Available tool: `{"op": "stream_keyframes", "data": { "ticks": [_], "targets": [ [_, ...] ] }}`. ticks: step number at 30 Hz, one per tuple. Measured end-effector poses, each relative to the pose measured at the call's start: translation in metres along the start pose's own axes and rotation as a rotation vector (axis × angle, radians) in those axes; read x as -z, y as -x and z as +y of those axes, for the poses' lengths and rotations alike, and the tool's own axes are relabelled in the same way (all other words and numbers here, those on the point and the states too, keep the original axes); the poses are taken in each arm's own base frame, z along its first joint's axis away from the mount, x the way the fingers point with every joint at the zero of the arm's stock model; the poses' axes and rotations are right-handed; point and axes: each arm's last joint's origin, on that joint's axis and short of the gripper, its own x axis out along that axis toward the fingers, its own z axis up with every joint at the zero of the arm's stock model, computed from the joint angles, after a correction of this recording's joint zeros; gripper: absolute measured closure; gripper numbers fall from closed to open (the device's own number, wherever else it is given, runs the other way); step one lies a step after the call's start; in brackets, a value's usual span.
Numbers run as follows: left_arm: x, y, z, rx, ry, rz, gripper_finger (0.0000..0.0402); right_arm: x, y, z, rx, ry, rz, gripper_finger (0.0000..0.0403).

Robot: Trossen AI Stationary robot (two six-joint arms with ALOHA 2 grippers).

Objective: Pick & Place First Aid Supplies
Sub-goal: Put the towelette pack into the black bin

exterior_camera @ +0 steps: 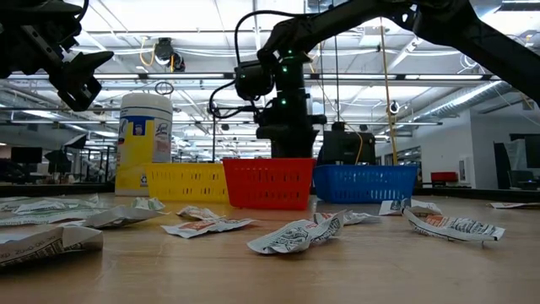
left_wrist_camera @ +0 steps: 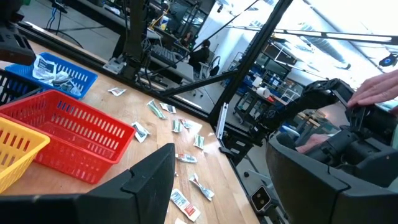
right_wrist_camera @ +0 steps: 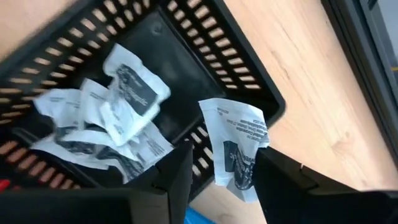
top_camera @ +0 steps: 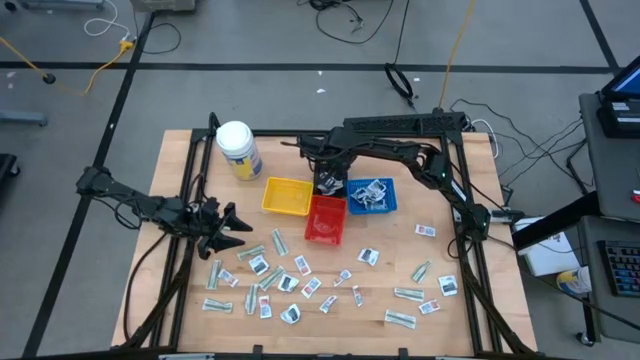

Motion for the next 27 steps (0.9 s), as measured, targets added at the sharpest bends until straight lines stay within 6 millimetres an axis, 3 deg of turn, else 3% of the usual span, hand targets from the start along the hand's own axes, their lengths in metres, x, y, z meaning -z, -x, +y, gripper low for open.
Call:
{"op": "stream_keyframes", "data": {
  "ticks": [13, 18, 27],
  "targets": [
    [0.0, 0.0, 0.0, 0.0, 0.0, 0.0, 0.0144, -0.001, -0.001, 0.008, -0.069, 0.025, -0.015, 0.0262],
    [0.0, 0.0, 0.0, 0.0, 0.0, 0.0, 0.0144, 0.01, -0.017, 0.014, -0.015, 0.122, 0.036, 0.0262],
    [0.0, 0.0, 0.0, 0.0, 0.0, 0.0, 0.0144, 0.012, -0.019, 0.015, 0.059, 0.134, 0.027, 0.0262]
  ]
}}
